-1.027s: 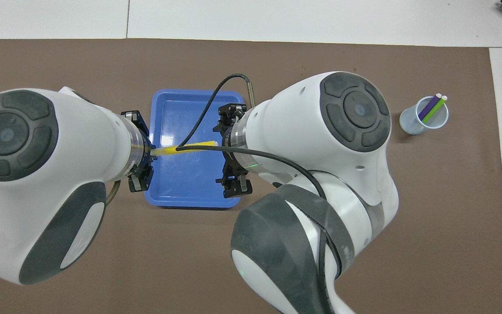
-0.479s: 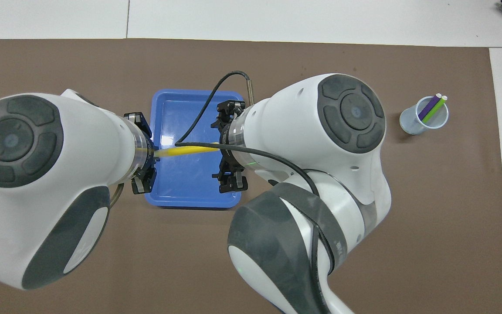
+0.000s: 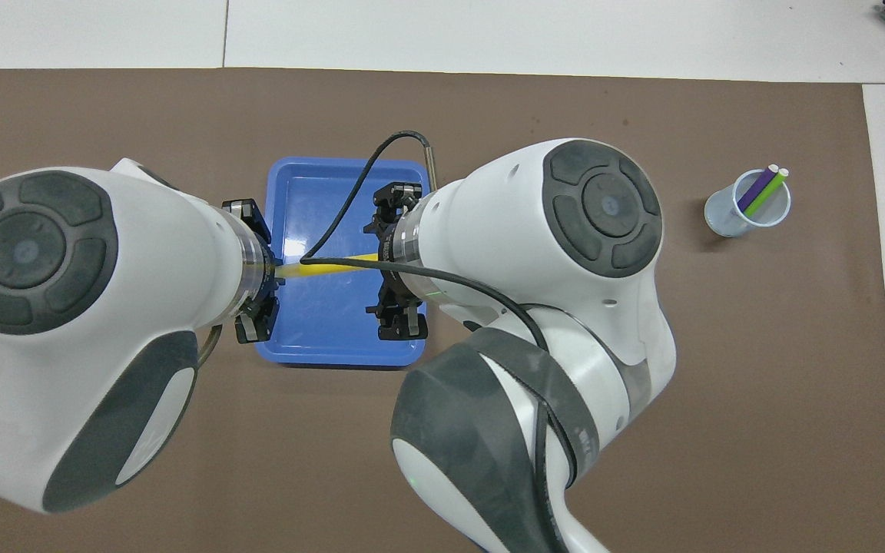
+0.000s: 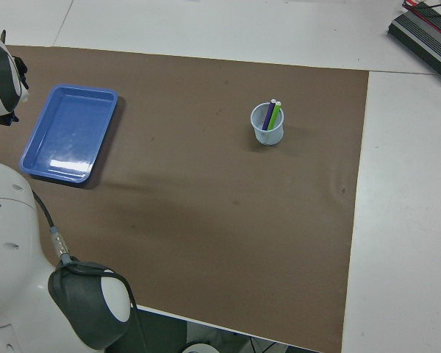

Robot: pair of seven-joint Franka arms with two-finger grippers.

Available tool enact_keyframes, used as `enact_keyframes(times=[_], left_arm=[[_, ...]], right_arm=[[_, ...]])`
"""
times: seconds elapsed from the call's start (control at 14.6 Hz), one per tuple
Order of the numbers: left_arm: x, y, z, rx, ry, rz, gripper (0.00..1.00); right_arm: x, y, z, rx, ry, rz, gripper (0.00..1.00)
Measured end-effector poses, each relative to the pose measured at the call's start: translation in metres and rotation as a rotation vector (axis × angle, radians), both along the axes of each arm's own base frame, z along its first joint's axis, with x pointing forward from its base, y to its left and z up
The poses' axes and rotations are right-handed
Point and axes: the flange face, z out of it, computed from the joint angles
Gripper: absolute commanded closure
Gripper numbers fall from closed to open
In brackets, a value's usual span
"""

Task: Transfer and insert pens with both arms
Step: 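Close the right gripper on the yellow pen's free end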

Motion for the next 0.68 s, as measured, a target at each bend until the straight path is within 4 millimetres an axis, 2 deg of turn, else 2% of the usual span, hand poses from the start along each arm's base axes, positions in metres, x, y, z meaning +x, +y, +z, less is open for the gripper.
enact_keyframes(times=[0.14, 0.27, 0.41, 0.55, 0.68], left_arm=[[-0.0006, -0.0012, 0.0, 0.0, 0.0, -0.002, 1.0], [-0.002, -0.0037, 0.0, 0.0, 0.0, -0.007, 1.0], [-0.0023, -0.0043, 0.0, 0.0, 0.0, -0.008, 1.0], [-0.0023, -0.0042, 0.0, 0.0, 0.0, -0.008, 1.0], [-0.0023, -0.0042, 0.0, 0.0, 0.0, -0.008, 1.0]], right_arm=[[0.0001, 0.0, 0.0012, 0.001, -0.002, 0.0, 0.34], [0.0001, 0.0, 0.0019, 0.002, -0.003, 0.0, 0.52], [0.0001, 0.0, 0.0026, 0.003, -0.004, 0.0, 0.64], [0.0001, 0.0, 0.0027, 0.003, -0.004, 0.0, 0.7], [0.0001, -0.0001, 0.0028, 0.003, -0.004, 0.0, 0.72]])
